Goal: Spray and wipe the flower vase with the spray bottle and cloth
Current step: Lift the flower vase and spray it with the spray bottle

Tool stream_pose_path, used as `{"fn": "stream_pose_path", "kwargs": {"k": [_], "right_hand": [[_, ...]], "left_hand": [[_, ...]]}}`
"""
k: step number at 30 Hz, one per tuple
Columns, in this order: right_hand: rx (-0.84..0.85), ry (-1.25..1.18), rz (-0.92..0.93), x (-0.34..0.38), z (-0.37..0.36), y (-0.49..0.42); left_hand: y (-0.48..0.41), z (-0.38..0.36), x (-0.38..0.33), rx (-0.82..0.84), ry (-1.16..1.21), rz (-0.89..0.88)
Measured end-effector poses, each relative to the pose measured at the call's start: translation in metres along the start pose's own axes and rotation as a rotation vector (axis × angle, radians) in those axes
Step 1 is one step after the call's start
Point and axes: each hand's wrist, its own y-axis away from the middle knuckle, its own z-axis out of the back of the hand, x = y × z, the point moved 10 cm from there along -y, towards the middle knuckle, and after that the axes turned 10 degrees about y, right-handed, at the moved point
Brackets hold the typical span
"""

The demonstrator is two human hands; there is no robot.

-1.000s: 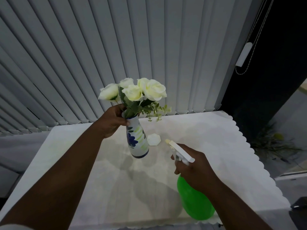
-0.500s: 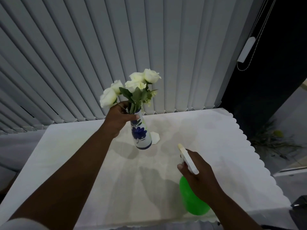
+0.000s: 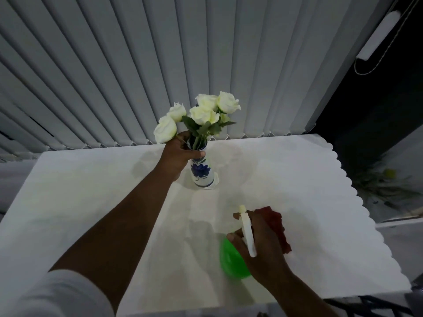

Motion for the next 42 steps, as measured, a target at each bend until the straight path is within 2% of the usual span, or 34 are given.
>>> {"fn": "stream_pose_path", "kwargs": {"k": [4, 14, 31, 42], "right_hand": [[0.040, -0.033, -0.024, -0.005, -0.012, -0.007], [0.011, -0.040, -0.034, -0.019, -0.016, -0.019], [-0.017, -0.029, 0.030, -0.016, -0.011, -0.018], [-0.046, -0.041, 0.039, -0.012, -0.008, -0.018]], "left_hand": [[-0.014, -0.003, 0.015, 0.045, 0.014, 0.012], [-0.030, -0.007, 0.029, 0.122, 0.019, 0.045], [-0.028, -0.014, 0.037, 0.119, 0.008, 0.068], [-0.022, -0.018, 0.045, 0.175, -0.148, 0.070]]}}
